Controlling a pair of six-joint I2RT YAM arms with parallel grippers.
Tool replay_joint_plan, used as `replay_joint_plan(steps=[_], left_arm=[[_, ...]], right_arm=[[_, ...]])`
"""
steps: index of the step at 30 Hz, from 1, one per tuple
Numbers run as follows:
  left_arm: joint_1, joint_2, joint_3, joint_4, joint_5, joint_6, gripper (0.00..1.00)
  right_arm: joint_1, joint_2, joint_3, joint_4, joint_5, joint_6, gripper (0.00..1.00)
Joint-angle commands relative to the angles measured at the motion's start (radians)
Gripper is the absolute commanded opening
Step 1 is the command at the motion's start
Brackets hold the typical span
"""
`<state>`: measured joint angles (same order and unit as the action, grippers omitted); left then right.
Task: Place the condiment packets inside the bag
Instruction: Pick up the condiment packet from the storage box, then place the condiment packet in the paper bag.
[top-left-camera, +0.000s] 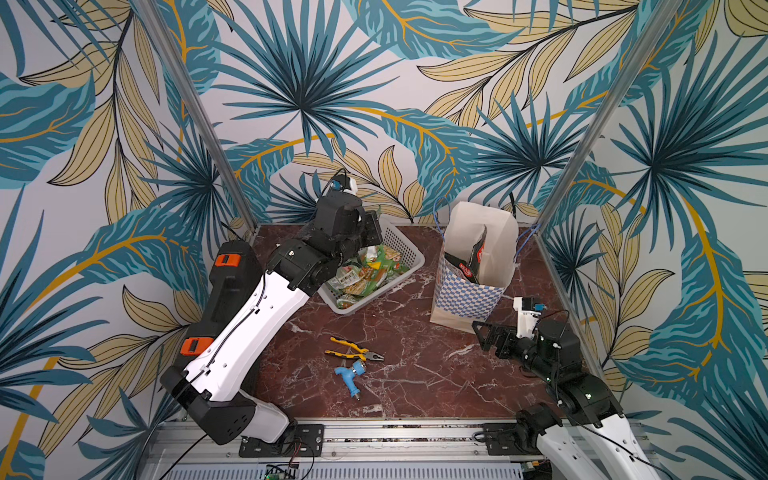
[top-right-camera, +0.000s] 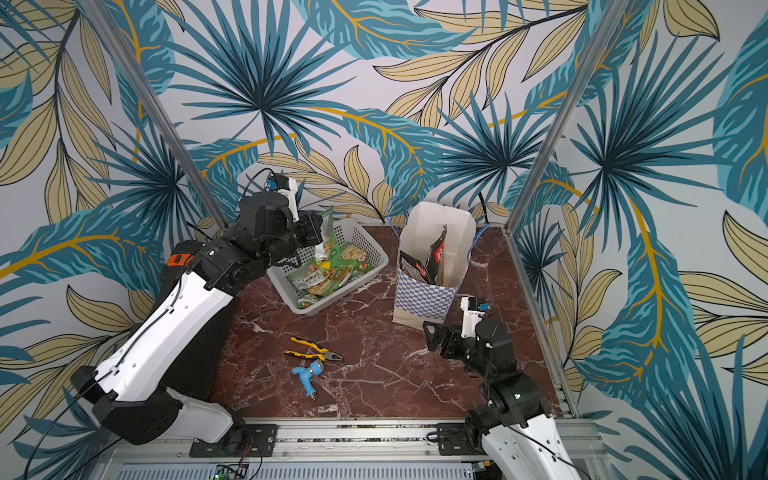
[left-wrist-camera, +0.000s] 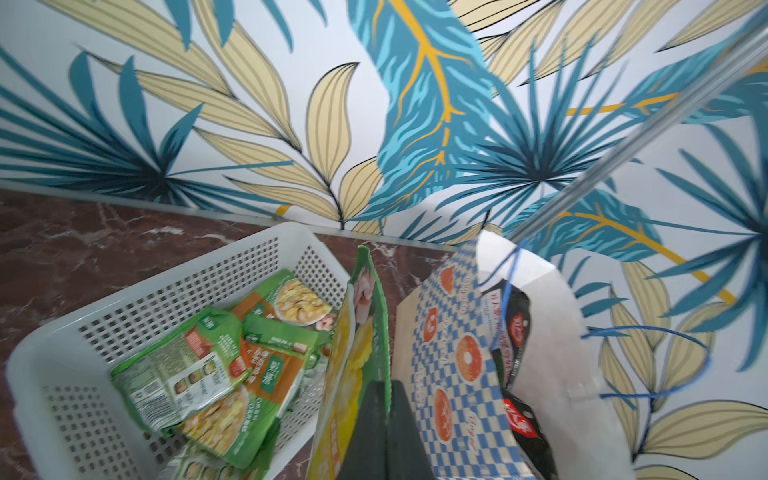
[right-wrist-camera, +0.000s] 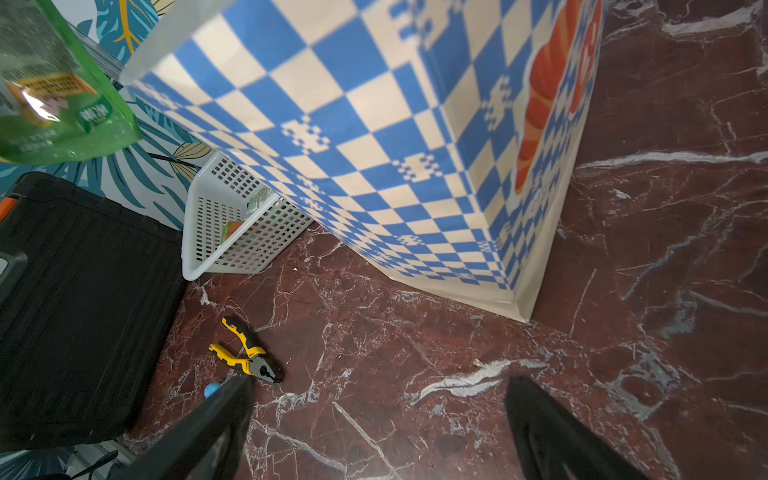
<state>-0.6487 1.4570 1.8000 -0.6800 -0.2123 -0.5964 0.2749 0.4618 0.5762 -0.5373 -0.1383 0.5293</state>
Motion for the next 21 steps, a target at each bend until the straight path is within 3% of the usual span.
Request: replay_joint_plan(steps=[1,12,21], left_arm=[[-0.067,-0.003,0.089,0.112,0.002,0.041,0.00],[-0.255,0.198,0.346,0.172,-0.028,0.127,0.00],[-0.310,0.492,0.618,0.176,0.002,0.174,0.00]], right_arm=[[0.004,-0.006,-0.023,-0.001,0.007,0.016,0.99],[0.004,-0.012,-0.041,0.007,-0.007,0.015,1.00],[0.004,-0.033,-0.045,-0.005,-0.007,0.014,1.00]])
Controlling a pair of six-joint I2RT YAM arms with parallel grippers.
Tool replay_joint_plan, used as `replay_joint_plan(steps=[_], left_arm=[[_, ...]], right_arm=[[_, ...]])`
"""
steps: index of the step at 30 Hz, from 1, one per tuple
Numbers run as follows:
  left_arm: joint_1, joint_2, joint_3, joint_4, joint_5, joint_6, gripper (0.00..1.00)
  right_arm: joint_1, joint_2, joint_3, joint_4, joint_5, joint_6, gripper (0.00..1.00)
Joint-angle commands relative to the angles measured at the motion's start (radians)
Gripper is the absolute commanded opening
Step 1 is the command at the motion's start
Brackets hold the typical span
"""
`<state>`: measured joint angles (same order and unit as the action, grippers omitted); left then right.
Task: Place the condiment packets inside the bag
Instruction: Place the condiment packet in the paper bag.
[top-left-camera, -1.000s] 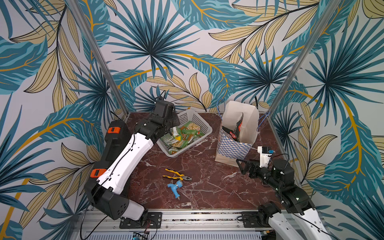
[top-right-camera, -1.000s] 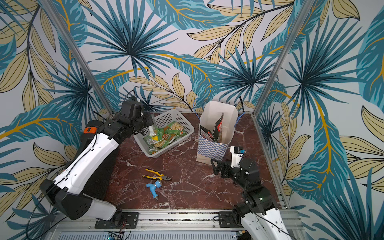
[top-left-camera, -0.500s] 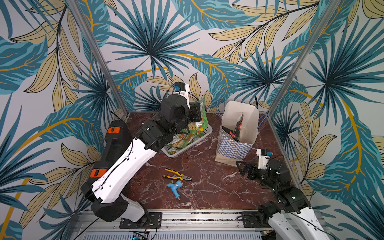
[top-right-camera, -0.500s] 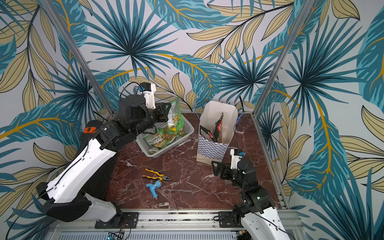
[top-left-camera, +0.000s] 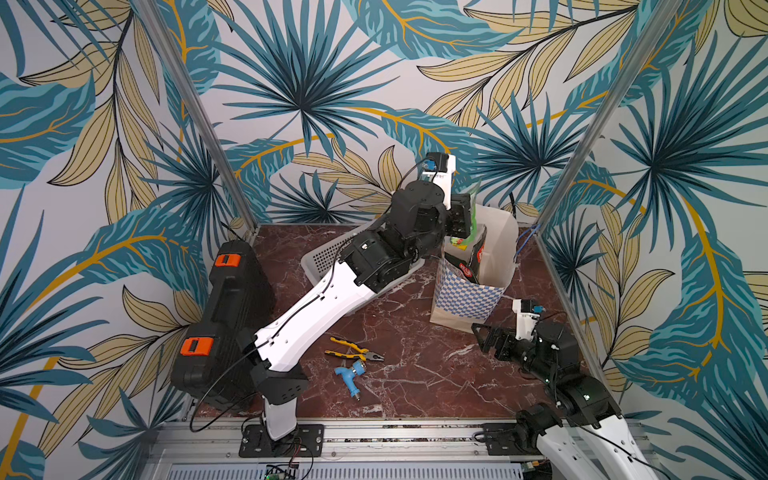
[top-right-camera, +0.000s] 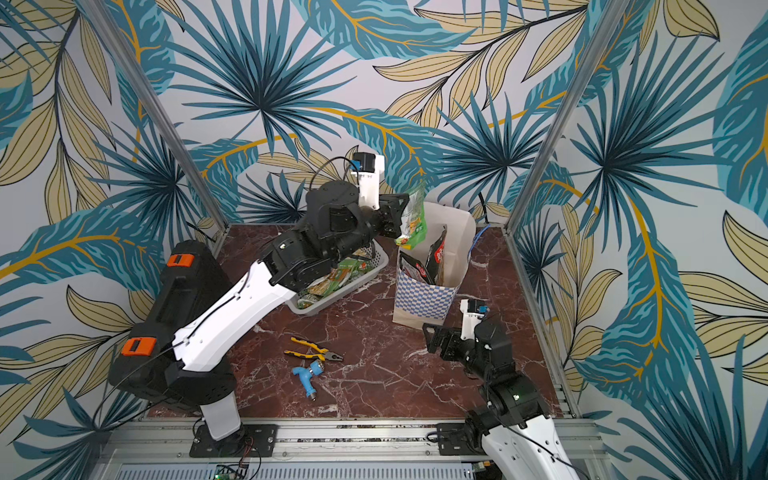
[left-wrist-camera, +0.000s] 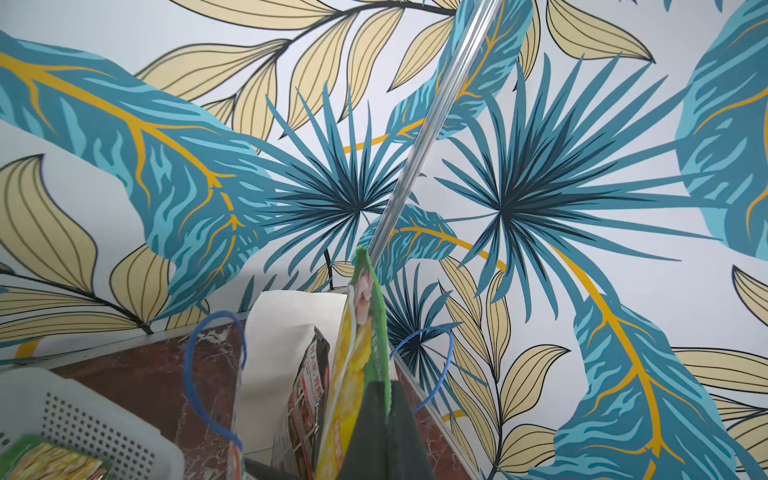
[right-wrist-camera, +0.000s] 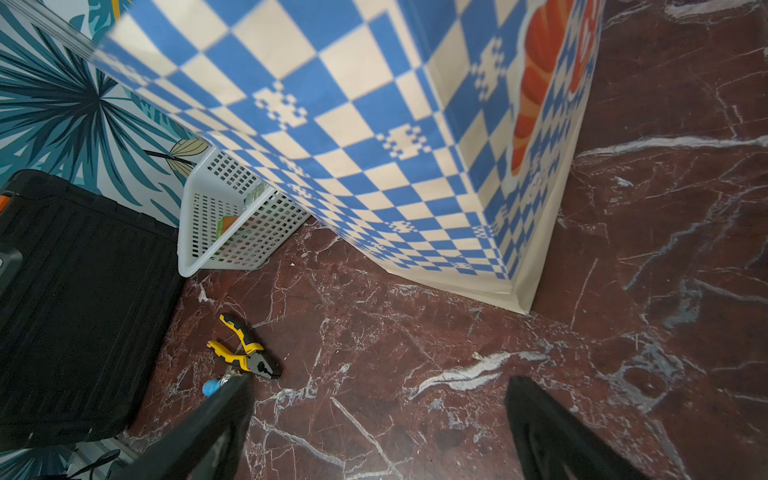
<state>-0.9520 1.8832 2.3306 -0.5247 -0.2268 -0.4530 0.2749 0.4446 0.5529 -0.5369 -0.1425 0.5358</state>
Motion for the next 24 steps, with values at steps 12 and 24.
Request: replay_joint_plan(steps=[12,24], left_arm=[[-0.015,0.320,0.219,0.063,0.113,-0.043,0.00],[-0.014,0.095,0.054,-0.093,0.127,0.087,0.87]], right_arm=[[0.005,-0.029,-0.028,-0.002,-0.029,0.007,0.99],[0.004,-0.016,-0.030,0.069,-0.178,0.022,1.00]])
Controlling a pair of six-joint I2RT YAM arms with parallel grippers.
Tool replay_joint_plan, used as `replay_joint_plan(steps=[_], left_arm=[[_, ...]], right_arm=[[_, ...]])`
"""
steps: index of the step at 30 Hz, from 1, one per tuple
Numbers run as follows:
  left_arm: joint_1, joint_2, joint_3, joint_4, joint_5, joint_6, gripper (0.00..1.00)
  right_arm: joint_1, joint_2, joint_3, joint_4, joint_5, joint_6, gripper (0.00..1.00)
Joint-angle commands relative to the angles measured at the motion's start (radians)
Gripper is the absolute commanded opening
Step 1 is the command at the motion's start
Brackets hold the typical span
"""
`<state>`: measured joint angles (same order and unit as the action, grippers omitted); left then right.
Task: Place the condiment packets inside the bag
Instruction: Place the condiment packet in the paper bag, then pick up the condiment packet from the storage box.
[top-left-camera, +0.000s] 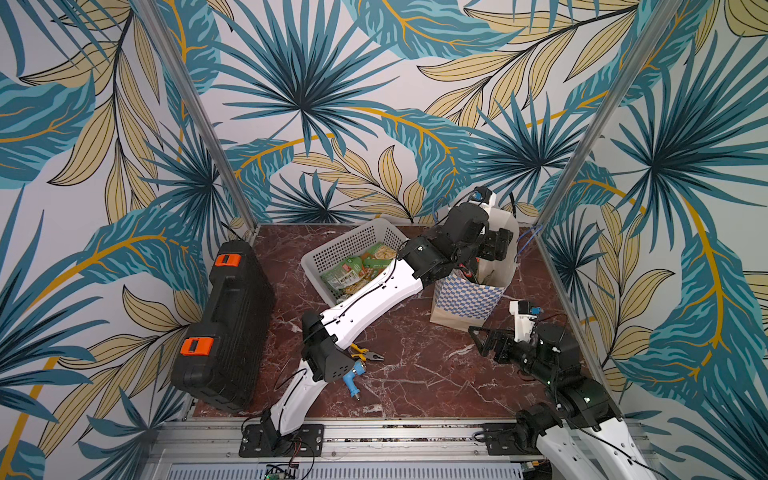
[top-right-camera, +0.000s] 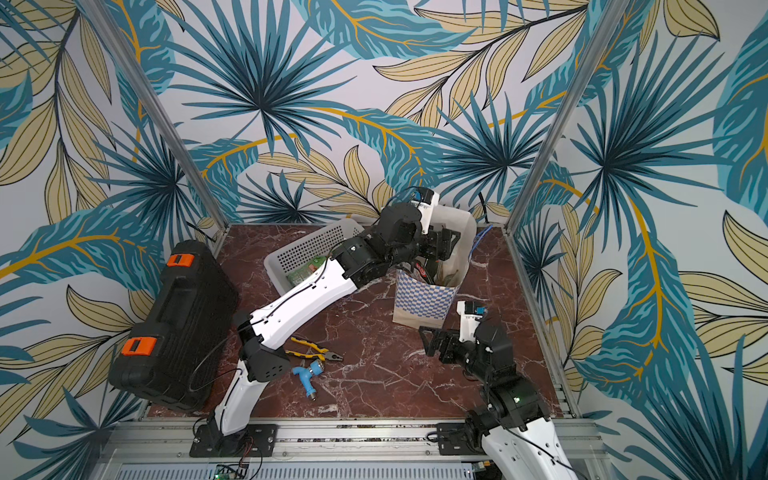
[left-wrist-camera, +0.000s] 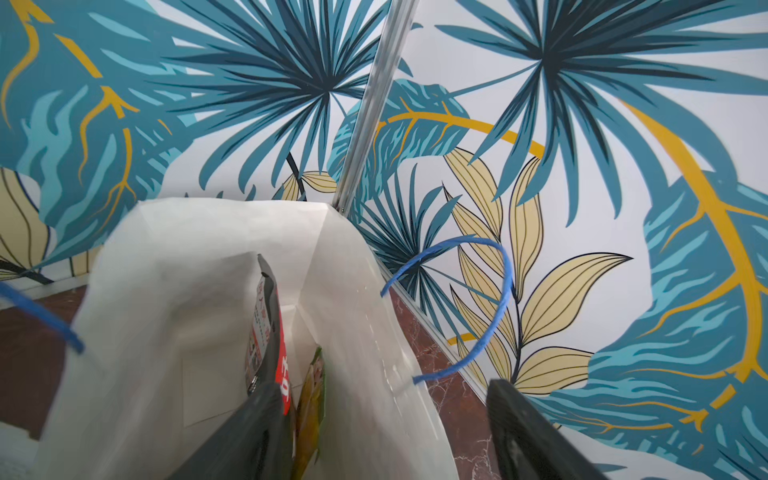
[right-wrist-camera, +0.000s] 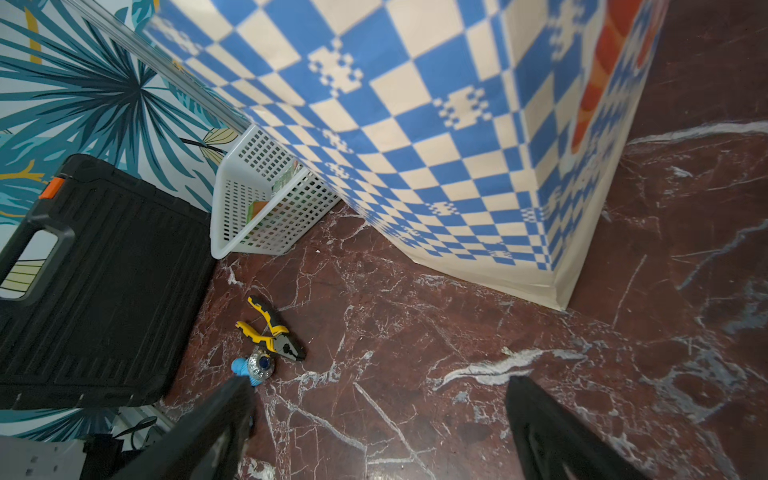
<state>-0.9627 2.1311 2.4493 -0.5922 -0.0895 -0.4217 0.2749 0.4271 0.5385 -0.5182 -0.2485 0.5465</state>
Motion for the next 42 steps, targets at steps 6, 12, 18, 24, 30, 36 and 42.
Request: replay_joint_plan(steps=[6,12,18,24,30,36,42], left_arm=[[-0.004,-0.442,-0.454,-0.003,-0.175,0.146,0.99],[0.089,-0.733,-0.890,0.098,-0.224,0.111,1.00],[0.289,-0.929,-1.199,0.127,-0.219,-0.010,1.00],[0.473,-1.017,-1.488,0.255,-0.189,-0.116,1.00],[0.564,-0.948,-1.603,0.353,-0.167,-0.178,1.00],[0.624,-0.887,-1.662,0.406,-0.134,-0.228,1.00],[0.651,-0.821,-1.691,0.446,-0.095,-0.261,1.00]], right_arm=[[0.019,0.065,-0.004,0.170,-0.190,0.036,1.00],[0.120,0.207,0.072,0.235,-0.151,-0.001,1.00],[0.270,0.392,0.199,0.241,-0.010,-0.059,0.99],[0.445,0.612,0.376,0.165,0.226,-0.109,0.91],[0.523,0.868,0.583,0.081,0.387,-0.099,0.80],[0.576,1.110,0.791,0.029,0.428,-0.077,0.71],[0.588,1.323,0.983,-0.031,0.453,-0.059,0.64]])
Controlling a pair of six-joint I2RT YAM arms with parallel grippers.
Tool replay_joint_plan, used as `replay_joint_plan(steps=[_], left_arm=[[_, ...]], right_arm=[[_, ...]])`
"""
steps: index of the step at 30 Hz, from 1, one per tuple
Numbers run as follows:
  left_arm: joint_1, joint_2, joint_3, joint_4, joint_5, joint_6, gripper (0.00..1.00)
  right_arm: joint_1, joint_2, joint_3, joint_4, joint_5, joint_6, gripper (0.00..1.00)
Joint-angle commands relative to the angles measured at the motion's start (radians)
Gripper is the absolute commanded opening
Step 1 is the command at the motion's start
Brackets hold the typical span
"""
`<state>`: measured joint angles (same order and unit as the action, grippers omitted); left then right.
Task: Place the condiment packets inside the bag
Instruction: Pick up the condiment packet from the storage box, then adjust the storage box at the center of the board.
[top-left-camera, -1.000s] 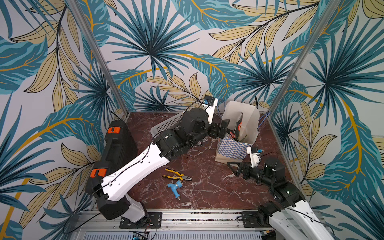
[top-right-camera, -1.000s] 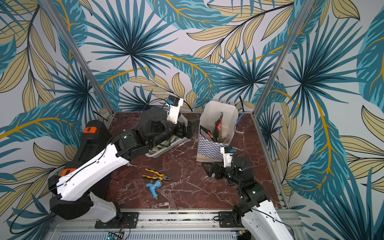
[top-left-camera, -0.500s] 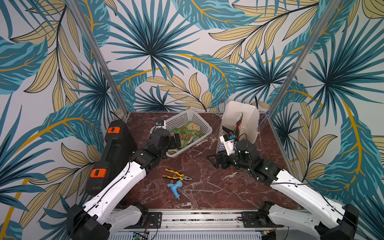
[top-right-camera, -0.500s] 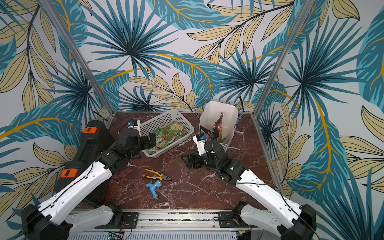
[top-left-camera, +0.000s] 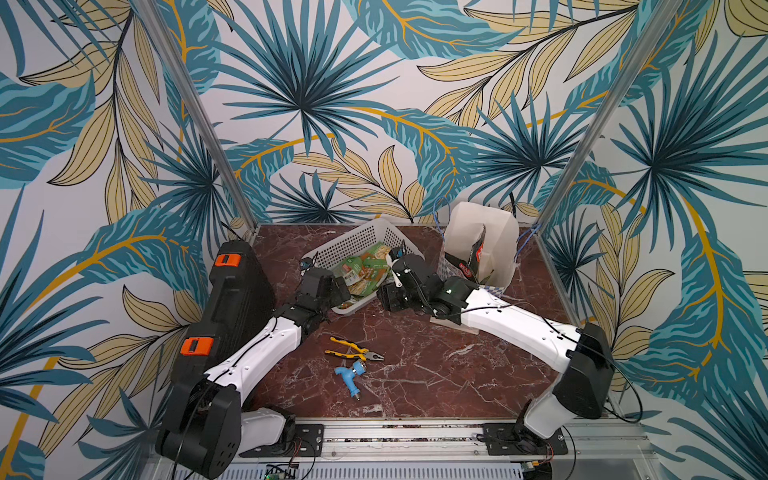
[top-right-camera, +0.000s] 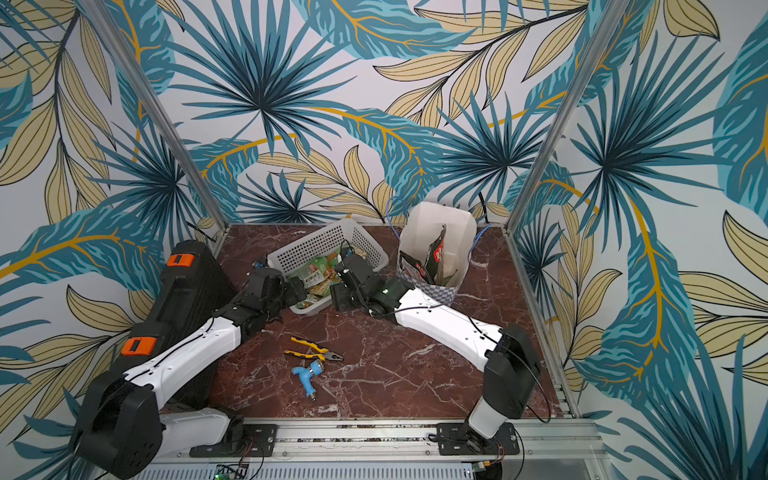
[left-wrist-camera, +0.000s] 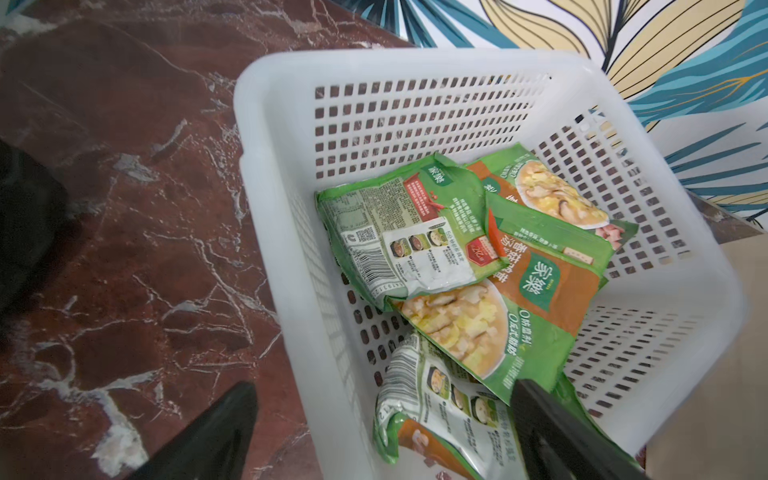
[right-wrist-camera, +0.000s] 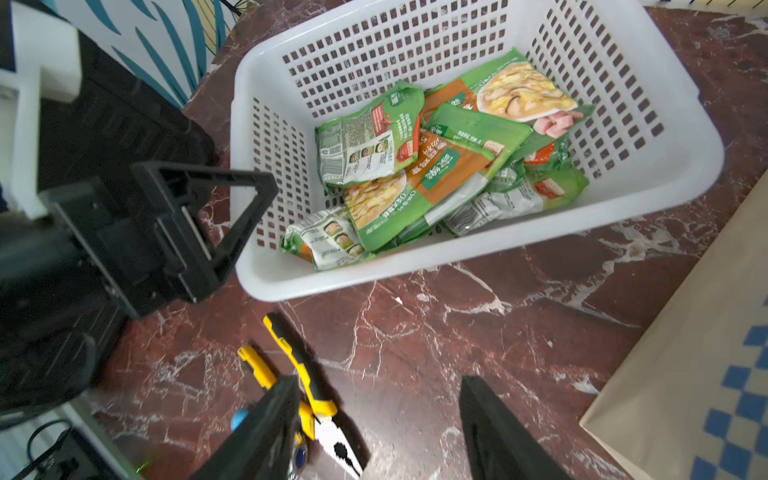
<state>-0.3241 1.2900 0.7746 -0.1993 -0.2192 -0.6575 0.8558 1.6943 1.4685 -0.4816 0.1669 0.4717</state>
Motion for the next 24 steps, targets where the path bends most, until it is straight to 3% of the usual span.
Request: replay_joint_plan(steps=[1,10,20,24], left_arm=[[0.015,0.036,-0.005,0.038,0.045,-0.022,1.00],[0.015,0.059,0.006,0.008,0.068,-0.054,0.97],[0.014,0.095,-0.025,0.051,0.194,-0.129,0.90],[0.014,0.107,-0.033,0.065,0.234,-0.149,0.88]], right_arm=[[0.008,0.088,0.081,-0.077,0.041,0.018,0.63],[0.009,0.298,0.270,-0.130,0.016,0.034,0.56],[0.009,0.406,0.375,-0.177,0.013,0.038,0.35],[0.009,0.429,0.407,-0.205,0.040,0.031,0.22]])
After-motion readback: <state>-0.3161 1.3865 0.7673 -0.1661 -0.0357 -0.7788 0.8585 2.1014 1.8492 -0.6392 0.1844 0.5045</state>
